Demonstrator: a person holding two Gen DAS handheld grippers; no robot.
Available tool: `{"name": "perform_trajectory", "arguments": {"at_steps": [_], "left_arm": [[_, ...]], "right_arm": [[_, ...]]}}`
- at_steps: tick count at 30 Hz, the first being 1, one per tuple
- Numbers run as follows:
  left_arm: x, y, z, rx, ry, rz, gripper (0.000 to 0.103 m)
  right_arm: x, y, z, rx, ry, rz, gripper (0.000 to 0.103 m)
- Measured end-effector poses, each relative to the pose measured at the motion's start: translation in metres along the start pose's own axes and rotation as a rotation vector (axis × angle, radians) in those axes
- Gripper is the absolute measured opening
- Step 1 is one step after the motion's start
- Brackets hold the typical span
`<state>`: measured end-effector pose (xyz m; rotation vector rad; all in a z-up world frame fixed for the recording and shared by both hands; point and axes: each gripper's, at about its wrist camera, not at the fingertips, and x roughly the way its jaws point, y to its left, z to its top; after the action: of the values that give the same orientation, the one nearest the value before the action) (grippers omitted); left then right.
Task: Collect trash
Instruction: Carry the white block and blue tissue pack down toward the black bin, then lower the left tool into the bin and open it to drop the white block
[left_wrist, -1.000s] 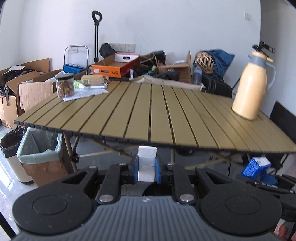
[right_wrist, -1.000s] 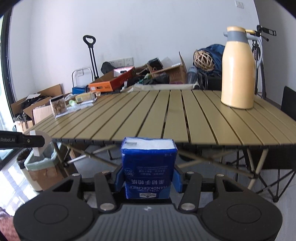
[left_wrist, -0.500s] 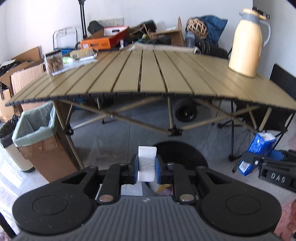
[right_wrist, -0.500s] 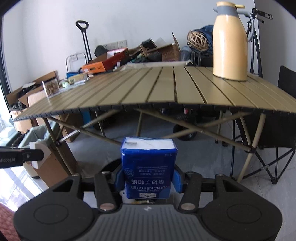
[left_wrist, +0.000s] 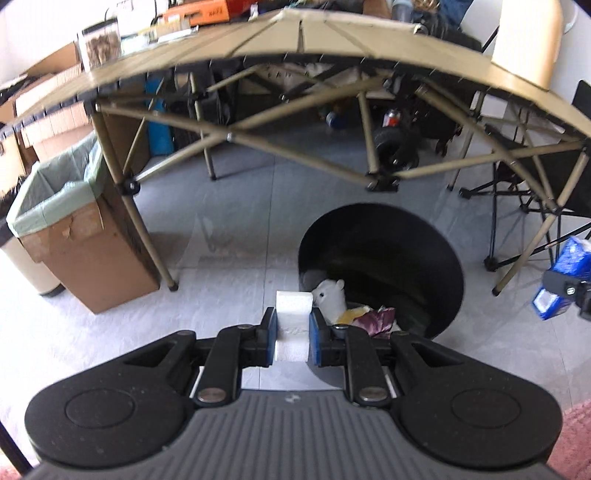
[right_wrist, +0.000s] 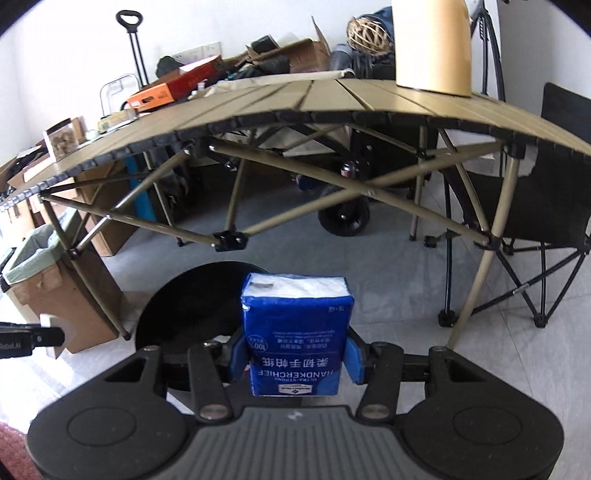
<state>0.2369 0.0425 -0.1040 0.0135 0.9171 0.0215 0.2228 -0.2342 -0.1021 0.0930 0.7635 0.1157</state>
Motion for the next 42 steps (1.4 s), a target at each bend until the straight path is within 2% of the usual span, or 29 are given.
{"name": "perform_trajectory", "arguments": {"at_steps": [10, 17, 32, 42], "left_arm": [[0.033, 0.003, 0.005, -0.017, 0.076, 0.004, 0.018], [0.038, -0.012, 0.02, -0.023, 0.077, -0.004, 0.018], [0.048, -0.084, 0.072, 0.008, 0.04, -0.055, 0.018], [0.073, -0.116, 0.096, -0.016, 0.072, -0.052, 0.018]], "right_arm": [[0.017, -0.021, -0.005, 0.049, 0.031, -0.033, 0.05], [0.026, -0.042, -0.007, 0.114, 0.063, -0.069, 0.05], [0.017, -0.091, -0.012, 0.226, 0.034, -0.138, 0.05], [0.015, -0.112, -0.02, 0.268, 0.033, -0.17, 0.05]]}}
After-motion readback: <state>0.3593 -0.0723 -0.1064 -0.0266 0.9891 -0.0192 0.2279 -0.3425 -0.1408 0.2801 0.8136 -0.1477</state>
